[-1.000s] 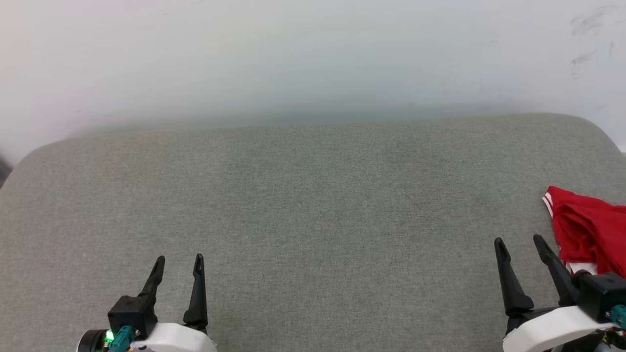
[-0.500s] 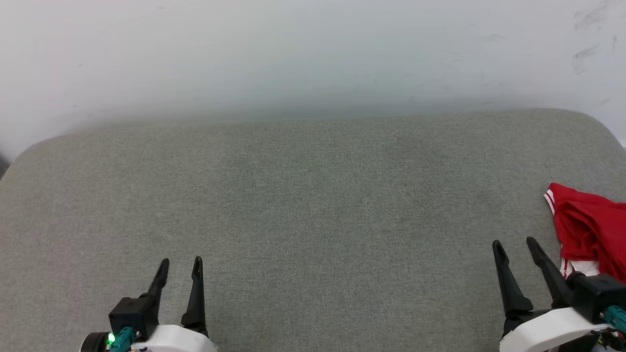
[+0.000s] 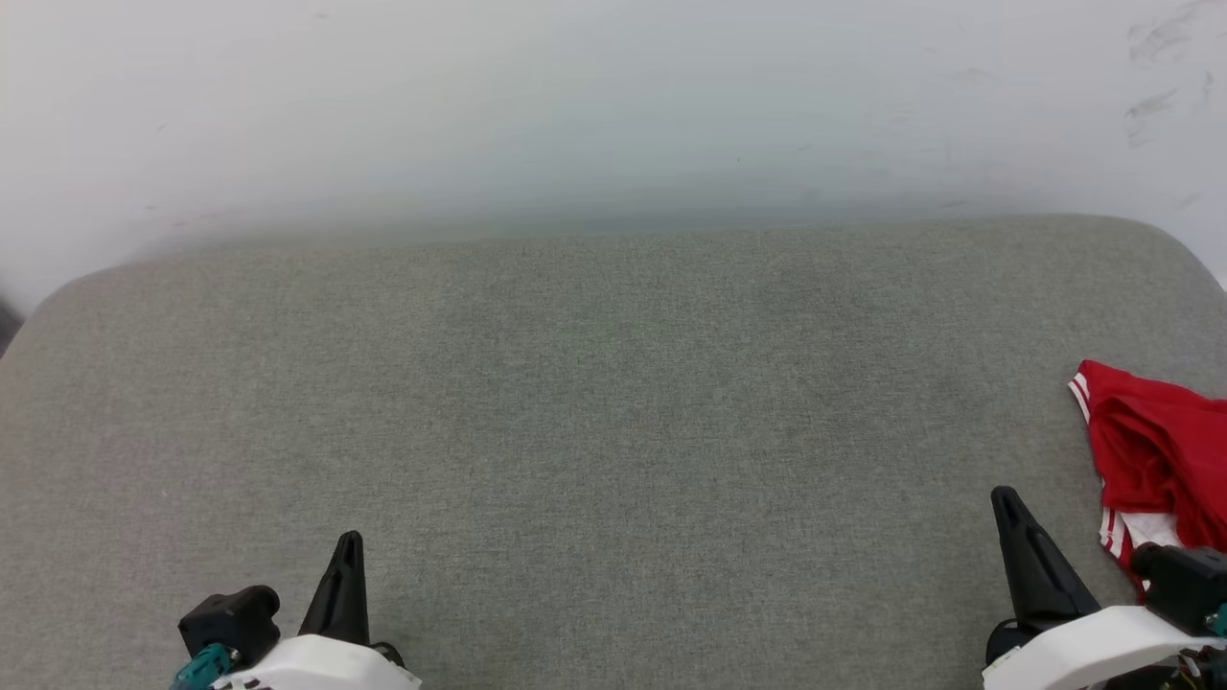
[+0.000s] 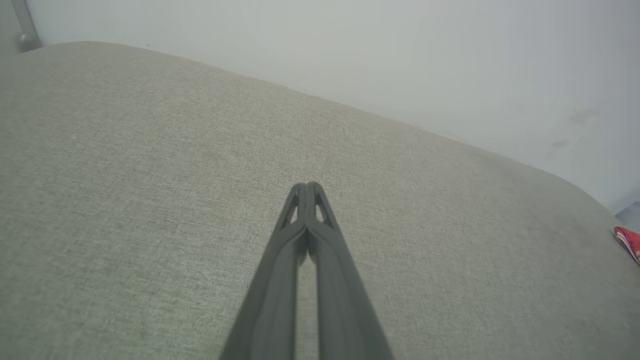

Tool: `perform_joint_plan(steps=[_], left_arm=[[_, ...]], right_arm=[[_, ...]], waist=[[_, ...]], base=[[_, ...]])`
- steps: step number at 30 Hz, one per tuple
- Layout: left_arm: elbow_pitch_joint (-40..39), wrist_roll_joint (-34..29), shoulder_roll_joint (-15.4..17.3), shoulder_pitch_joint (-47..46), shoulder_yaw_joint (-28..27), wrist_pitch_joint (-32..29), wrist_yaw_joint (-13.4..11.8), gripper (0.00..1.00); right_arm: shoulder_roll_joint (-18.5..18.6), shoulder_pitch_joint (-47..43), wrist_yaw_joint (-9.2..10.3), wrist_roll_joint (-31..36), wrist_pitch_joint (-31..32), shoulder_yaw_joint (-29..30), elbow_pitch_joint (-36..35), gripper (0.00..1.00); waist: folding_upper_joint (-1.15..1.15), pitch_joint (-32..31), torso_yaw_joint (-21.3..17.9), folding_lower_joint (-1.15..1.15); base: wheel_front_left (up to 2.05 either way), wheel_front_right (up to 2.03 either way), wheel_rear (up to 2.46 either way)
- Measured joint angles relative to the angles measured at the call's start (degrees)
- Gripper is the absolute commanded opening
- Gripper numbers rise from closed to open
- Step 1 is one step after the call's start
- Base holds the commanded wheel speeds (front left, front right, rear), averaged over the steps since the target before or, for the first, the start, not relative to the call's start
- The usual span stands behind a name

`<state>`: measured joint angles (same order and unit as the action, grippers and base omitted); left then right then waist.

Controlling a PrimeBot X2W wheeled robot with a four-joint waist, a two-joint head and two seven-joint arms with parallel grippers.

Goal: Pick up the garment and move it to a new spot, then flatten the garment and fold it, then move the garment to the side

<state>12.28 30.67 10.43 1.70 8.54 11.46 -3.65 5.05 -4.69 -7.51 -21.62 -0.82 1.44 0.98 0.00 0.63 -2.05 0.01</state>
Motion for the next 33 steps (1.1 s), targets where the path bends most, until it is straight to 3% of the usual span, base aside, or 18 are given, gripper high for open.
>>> perform_joint_plan(steps=[33], left_arm=[[0.7,24.9,-3.0,-3.2,-6.1,-7.3,4.4,0.0]], right_arm=[[-0.4,4.1,0.01,-29.2,2.4,1.5,5.3,0.0]], waist=[[0.0,-0.1,0.6,0.0]], base=[[0.0,0.0,0.0]])
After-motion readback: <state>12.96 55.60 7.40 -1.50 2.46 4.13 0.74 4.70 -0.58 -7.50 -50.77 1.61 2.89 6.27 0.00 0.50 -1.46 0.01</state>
